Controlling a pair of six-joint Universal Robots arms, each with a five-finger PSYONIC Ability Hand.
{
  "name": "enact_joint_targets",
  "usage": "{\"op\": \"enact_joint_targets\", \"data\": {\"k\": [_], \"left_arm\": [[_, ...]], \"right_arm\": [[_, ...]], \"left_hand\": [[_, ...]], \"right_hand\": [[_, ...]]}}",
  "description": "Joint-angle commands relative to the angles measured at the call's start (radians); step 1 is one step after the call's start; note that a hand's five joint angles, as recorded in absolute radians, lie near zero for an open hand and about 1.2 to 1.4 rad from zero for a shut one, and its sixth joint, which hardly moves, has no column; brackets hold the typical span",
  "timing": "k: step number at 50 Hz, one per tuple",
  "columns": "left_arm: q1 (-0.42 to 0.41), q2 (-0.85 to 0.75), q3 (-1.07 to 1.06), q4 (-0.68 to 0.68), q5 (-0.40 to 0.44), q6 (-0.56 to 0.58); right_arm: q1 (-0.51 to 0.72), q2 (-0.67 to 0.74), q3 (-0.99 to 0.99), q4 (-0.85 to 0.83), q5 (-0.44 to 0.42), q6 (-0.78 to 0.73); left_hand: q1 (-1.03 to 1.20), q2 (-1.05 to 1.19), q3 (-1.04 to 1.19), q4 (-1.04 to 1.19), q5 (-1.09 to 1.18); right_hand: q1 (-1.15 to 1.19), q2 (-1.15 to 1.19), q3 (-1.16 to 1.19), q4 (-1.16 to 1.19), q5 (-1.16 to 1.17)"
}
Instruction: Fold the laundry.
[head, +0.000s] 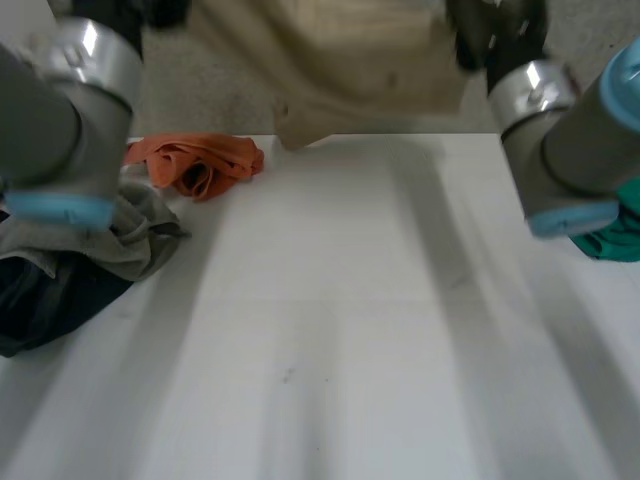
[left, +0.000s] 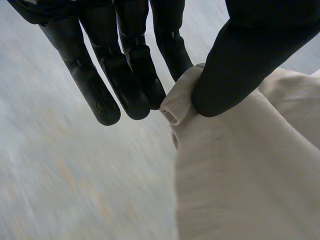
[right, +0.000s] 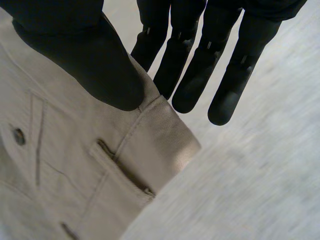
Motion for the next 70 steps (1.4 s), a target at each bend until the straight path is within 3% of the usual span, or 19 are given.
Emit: {"op": "enact_joint_targets", "data": {"k": [1,7,13,21,26,30,38,44,47,49,50,51,57,62,66,70], "left_arm": [[-0.028,-0.034,-0.306,0.009,-0.002,0.041],[-0.054,-0.086,-0.517,0.006,-0.004,0.117],[-0.061,-0.013,-0.638,-0.075,-0.011,0.167],[-0.093,0.201,-0.724,-0.443,-0.021,0.268],[-0.129,0.302,-0.742,-0.793,-0.042,0.354],[-0.157,0.337,-0.735,-0.953,-0.067,0.354],[-0.228,0.334,-0.689,-1.027,-0.145,0.367],[-0.271,0.317,-0.65,-1.125,-0.153,0.408],[-0.271,0.305,-0.624,-1.111,-0.142,0.4],[-0.268,0.294,-0.591,-1.084,-0.133,0.394],[-0.266,0.29,-0.578,-1.071,-0.128,0.396],[-0.265,0.288,-0.568,-1.053,-0.123,0.396],[-0.202,0.23,-0.474,-0.806,-0.039,0.39],[-0.151,0.098,-0.364,-0.599,0.112,0.368],[-0.11,-0.044,-0.218,-0.539,0.241,0.351],[-0.079,-0.204,-0.02,-0.572,0.352,0.334]], "right_arm": [[-0.012,0.116,0.141,0.052,-0.066,-0.088],[-0.035,0.181,0.293,0.075,-0.097,-0.253],[-0.052,0.106,0.4,0.165,-0.1,-0.292],[-0.066,-0.089,0.514,0.461,-0.107,-0.358],[-0.116,-0.202,0.612,0.818,-0.068,-0.569],[-0.146,-0.259,0.675,0.883,-0.08,-0.663],[-0.176,-0.305,0.753,0.927,-0.094,-0.682],[-0.187,-0.324,0.807,0.99,-0.12,-0.72],[-0.193,-0.327,0.815,0.992,-0.143,-0.744],[-0.201,-0.333,0.816,0.992,-0.16,-0.749],[-0.202,-0.333,0.816,0.992,-0.164,-0.749],[-0.204,-0.335,0.815,0.992,-0.17,-0.746],[-0.201,-0.335,0.815,0.978,-0.196,-0.726],[-0.199,-0.333,0.818,0.938,-0.216,-0.691],[-0.198,-0.327,0.819,0.909,-0.216,-0.666],[-0.198,-0.313,0.827,0.882,-0.218,-0.651]], "left_hand": [[0.251,0.198,0.202,0.197,0.248],[0.251,0.198,0.202,0.197,0.248],[0.251,0.198,0.202,0.197,0.248],[0.251,0.198,0.202,0.197,0.248],[0.251,0.198,0.202,0.197,0.248],[0.251,0.198,0.202,0.197,0.248],[0.251,0.198,0.202,0.197,0.248],[0.251,0.198,0.202,0.197,0.248],[0.219,0.166,0.171,0.165,0.217],[-0.541,-0.594,-0.59,-0.595,-0.544],[-0.826,-0.879,-0.875,-0.881,-0.829],[-0.971,-1.024,-1.02,-1.025,-0.973],[-0.971,-1.024,-1.02,-1.025,-0.973],[-0.971,-1.024,-1.02,-1.025,-0.973],[-0.97,-1.023,-1.019,-1.025,-0.973],[-0.821,-0.874,-0.869,-0.875,-0.823]], "right_hand": [[0.291,0.214,0.198,0.198,0.2],[0.291,0.214,0.198,0.198,0.2],[0.291,0.214,0.198,0.198,0.2],[0.291,0.214,0.198,0.198,0.2],[0.291,0.214,0.198,0.198,0.2],[0.291,0.214,0.198,0.198,0.2],[0.291,0.214,0.198,0.198,0.2],[0.291,0.214,0.198,0.198,0.2],[0.291,0.214,0.198,0.198,0.2],[0.291,0.214,0.198,0.198,0.2],[0.291,0.214,0.198,0.198,0.2],[0.291,0.214,0.198,0.198,0.2],[0.291,0.214,0.198,0.198,0.2],[0.291,0.214,0.198,0.198,0.2],[0.291,0.214,0.198,0.198,0.2],[0.291,0.214,0.198,0.198,0.2]]}}
